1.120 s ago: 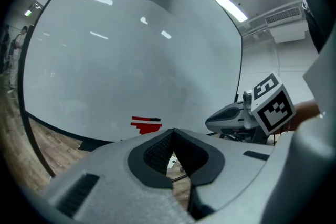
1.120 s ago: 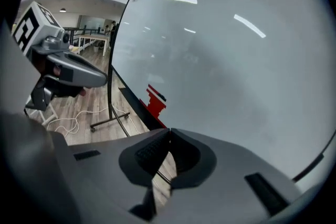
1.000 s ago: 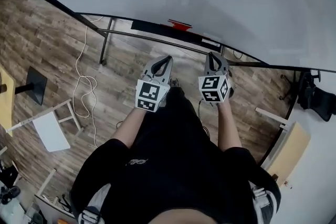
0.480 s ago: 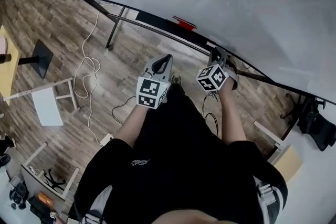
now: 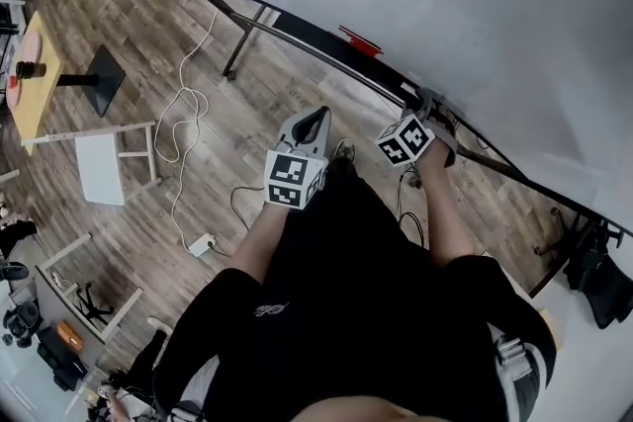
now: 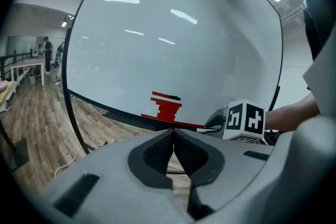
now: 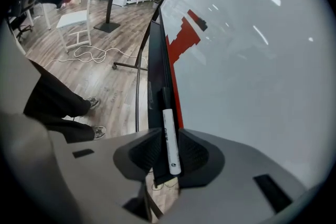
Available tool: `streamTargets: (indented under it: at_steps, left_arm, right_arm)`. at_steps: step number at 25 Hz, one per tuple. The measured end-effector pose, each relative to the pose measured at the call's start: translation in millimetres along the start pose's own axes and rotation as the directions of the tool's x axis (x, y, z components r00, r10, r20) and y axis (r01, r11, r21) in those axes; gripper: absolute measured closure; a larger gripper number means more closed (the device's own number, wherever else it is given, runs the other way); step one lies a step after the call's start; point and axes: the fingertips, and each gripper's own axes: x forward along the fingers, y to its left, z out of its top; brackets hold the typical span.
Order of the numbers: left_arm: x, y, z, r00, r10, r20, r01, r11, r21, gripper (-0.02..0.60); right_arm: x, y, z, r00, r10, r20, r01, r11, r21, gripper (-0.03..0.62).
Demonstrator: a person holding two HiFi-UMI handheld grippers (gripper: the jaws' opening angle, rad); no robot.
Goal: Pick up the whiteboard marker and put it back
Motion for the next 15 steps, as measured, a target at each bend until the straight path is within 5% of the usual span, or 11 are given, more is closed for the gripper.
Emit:
streamTargets:
  at_steps: [15]
  left_arm:
    - [-1.7,-21.0,-11.6,0.998,0.053,-0.021,-0.052,0.999,0.01,0.574]
  right_arm:
    - [2.2,-2.3,-1.4,0.998,-0.002,0.067,0.006,0.999,-0.051,0.536]
